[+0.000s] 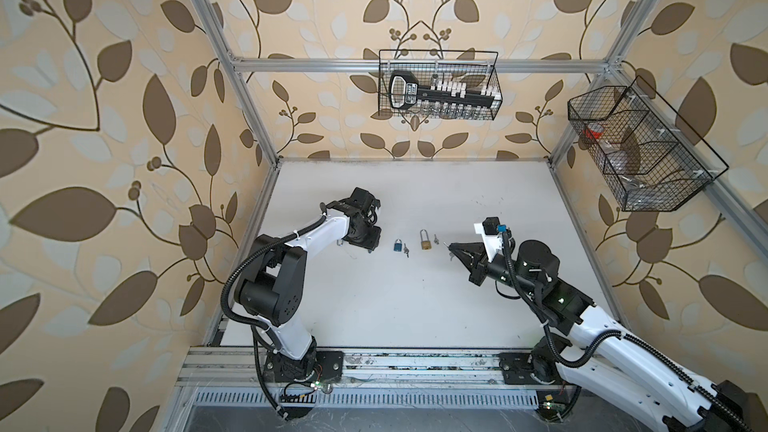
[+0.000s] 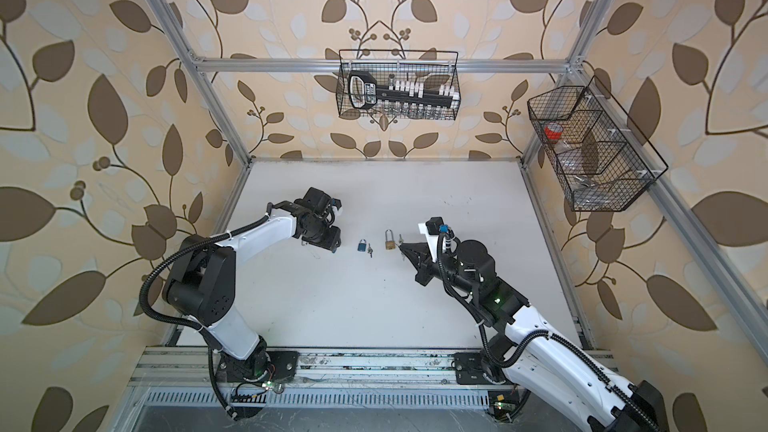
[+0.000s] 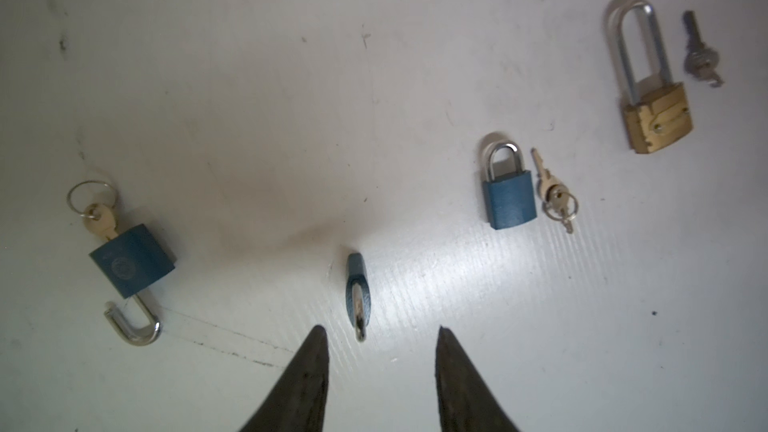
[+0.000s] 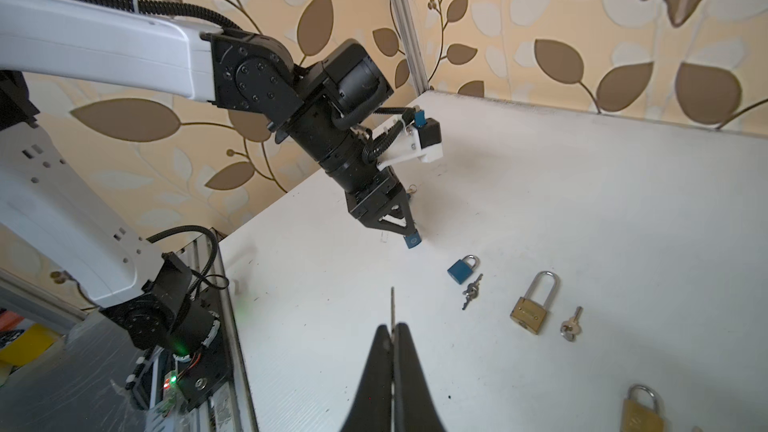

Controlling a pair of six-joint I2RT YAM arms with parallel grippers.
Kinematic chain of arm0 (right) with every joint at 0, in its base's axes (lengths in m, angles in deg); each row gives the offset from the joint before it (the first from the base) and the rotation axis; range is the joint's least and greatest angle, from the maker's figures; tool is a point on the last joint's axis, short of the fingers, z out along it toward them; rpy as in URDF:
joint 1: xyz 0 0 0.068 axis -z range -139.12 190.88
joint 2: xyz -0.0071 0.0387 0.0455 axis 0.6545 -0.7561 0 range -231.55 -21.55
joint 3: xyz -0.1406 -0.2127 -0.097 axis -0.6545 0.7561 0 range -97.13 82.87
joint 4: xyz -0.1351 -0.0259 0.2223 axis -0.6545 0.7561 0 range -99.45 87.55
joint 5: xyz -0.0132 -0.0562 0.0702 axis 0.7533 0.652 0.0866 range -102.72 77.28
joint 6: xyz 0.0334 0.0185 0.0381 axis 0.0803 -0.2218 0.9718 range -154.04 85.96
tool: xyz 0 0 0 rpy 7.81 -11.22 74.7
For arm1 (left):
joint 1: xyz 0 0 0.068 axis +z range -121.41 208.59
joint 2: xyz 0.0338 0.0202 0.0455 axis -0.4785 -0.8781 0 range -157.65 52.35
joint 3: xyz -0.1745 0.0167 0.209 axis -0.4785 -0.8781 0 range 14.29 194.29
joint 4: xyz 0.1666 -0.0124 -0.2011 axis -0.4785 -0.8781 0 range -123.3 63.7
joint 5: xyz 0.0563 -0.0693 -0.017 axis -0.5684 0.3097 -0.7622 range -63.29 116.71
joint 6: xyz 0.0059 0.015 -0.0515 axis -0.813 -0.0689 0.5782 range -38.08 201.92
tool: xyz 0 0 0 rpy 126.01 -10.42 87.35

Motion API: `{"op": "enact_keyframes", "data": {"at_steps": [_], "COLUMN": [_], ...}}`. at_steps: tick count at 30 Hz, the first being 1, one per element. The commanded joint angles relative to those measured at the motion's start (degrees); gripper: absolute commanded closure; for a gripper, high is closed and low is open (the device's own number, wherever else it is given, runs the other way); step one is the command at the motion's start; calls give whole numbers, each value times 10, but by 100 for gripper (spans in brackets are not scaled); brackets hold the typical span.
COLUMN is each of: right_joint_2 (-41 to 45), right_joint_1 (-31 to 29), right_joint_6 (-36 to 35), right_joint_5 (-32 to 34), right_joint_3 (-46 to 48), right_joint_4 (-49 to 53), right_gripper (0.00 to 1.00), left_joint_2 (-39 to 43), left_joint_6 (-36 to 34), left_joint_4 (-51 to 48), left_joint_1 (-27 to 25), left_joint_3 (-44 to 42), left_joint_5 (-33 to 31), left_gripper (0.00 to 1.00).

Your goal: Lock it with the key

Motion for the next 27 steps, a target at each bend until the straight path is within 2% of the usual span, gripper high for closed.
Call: {"op": "enact_keyframes", "data": {"at_steps": [1,9,19,21,27], "right_joint_2": [0,1,-3,-3,0], "right_joint_1": [-2,-2,-2,-3,-3], "right_joint_6": [-15,-6,-6,-6,-9], "right_joint_5": [27,21,14,14,16], "right_joint_3": [-11,-4,-5,-5,-6], "right_joint_4": [19,13,15,15,17], "right_gripper": [100,100,100,100,100], "left_joint_2": [-12,-22,-38,-43,-43], "left_joint_6": [4,1,-8,-10,-21], "left_joint_4": [-25,-33,-44,-48,-63], "left_joint_1": [-7,-7,-7,-7,-6], "left_joint_3": [15,20,42,47,58], "left_joint_5": [-22,-26,-35,-37,-47], "left_gripper": [59,74,84,90,100]}}
